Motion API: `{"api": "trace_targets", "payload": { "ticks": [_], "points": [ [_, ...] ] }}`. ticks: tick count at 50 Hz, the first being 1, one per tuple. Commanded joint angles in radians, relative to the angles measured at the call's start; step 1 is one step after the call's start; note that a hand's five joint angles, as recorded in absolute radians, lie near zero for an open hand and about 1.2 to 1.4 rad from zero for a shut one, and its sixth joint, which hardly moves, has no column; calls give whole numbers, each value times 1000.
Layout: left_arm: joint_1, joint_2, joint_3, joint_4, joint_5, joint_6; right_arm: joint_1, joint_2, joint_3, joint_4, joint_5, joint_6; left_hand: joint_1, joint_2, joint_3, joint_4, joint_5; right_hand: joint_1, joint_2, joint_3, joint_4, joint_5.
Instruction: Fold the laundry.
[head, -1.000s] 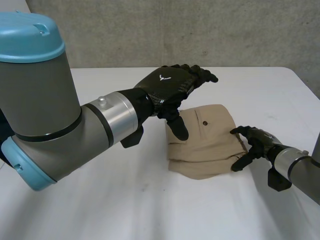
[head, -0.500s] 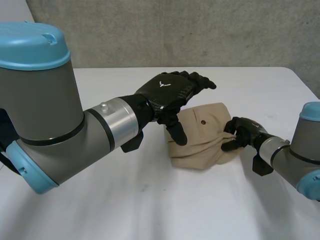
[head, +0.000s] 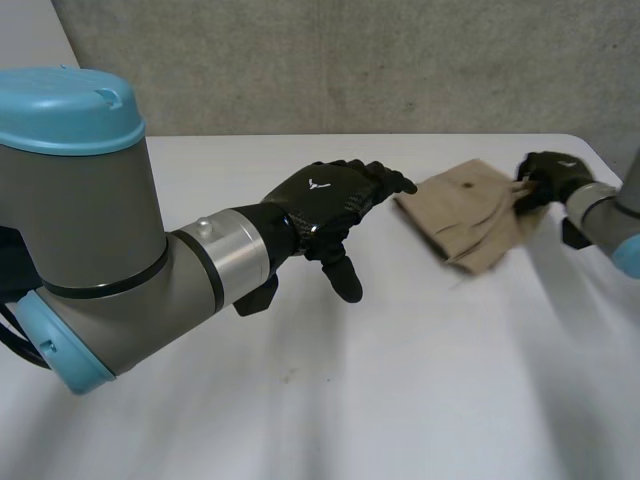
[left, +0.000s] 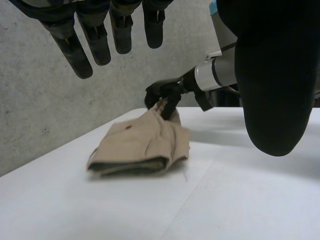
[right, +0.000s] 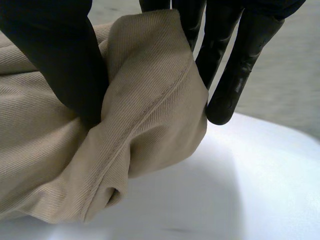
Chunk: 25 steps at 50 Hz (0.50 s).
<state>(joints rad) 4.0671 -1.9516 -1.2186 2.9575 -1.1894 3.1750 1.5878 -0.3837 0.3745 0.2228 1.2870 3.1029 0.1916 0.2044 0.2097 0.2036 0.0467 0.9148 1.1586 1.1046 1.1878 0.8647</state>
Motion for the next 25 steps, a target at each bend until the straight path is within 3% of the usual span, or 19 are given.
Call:
{"api": "trace_targets", "payload": {
  "ticks": [1,13,25],
  "points": [
    [3,-1,-2,0,-2,-1,-121,157,-281,38,32,-50,-7,-20,-26,-19,-37,481,238,292,209,357],
    [1,-1,-9,0,-2,-1,-278,192,-284,-23,-12,-178,-7,-20,-25,-19,-37,481,238,292,209,357],
    [-1,-3,-6,0,-4,-1,-322,221,-284,-31,-71,-233,-5,-17,-23,-16,-34,481,238,292,209,357]
  ]
}}
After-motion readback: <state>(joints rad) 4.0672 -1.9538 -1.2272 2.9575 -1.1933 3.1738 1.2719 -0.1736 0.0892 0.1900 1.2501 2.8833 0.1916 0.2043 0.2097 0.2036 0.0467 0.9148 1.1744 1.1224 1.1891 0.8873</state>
